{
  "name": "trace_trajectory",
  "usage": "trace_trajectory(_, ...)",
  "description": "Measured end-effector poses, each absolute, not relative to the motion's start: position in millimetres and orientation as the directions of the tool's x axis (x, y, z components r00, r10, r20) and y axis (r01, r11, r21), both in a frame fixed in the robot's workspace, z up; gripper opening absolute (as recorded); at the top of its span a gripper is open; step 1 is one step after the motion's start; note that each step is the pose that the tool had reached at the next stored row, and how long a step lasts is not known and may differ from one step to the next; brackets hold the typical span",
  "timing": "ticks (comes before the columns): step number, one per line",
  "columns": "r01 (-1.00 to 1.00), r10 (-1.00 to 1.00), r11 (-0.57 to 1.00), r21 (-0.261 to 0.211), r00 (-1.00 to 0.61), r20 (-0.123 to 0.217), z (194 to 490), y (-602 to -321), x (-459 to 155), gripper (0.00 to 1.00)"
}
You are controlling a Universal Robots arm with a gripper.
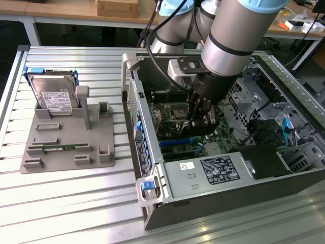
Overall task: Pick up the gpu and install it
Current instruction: 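Insert the gpu into the slot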
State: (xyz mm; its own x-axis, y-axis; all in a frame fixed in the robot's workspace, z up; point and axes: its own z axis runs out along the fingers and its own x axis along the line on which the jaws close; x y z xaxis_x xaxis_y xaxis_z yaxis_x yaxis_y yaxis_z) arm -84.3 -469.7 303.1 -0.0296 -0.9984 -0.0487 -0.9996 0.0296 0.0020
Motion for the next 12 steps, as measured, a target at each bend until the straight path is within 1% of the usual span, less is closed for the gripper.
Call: trace_trajectory(12, -1.000, -0.998, 0.030, 0.002, -0.030, -0.049, 292.9, -469.8, -95.0, 0.25)
